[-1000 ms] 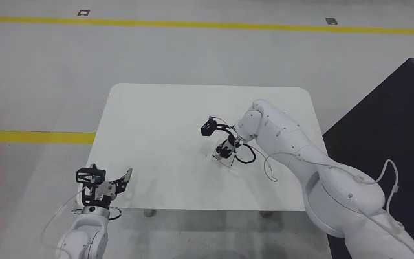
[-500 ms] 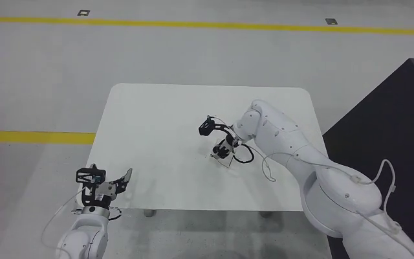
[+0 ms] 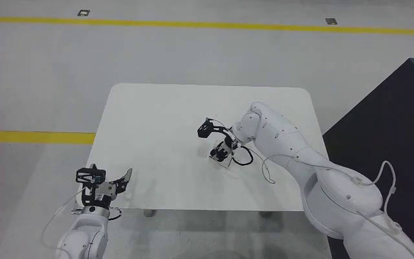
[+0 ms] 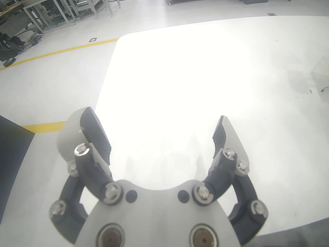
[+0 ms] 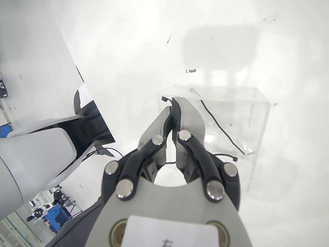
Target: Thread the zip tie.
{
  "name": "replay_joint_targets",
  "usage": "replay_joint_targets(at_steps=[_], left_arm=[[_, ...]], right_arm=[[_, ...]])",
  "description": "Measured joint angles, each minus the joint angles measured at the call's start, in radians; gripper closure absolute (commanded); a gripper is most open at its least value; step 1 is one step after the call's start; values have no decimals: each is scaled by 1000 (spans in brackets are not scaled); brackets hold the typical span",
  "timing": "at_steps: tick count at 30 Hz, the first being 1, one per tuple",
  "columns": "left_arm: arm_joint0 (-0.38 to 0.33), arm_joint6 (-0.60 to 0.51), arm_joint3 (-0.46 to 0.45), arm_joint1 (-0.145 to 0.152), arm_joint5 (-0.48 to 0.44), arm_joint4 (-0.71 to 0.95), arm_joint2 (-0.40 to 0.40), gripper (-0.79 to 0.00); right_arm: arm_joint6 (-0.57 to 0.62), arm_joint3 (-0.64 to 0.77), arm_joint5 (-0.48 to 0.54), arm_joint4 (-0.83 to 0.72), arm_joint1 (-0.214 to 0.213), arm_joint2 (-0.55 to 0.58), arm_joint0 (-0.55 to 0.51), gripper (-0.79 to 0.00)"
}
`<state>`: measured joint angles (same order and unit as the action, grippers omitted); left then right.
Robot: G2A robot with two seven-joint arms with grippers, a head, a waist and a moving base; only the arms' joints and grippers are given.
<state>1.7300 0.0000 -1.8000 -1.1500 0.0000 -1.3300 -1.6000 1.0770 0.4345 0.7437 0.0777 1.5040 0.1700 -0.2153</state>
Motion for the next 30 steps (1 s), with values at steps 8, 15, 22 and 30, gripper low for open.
replay_joint_targets(at_steps=[8, 15, 22, 30], left_arm=[[0, 0, 0, 0, 0, 0, 0, -785], [0, 0, 0, 0, 0, 0, 0, -785], [0, 0, 0, 0, 0, 0, 0, -785], [0, 0, 0, 0, 0, 0, 0, -785]], right_arm=[[-8, 7, 8, -2, -5, 0, -3, 0], [-8, 7, 8, -2, -5, 0, -3, 0], [-49, 41, -11, 50, -14, 4, -19, 0], [-64, 87, 1, 92, -30, 23, -24, 0]])
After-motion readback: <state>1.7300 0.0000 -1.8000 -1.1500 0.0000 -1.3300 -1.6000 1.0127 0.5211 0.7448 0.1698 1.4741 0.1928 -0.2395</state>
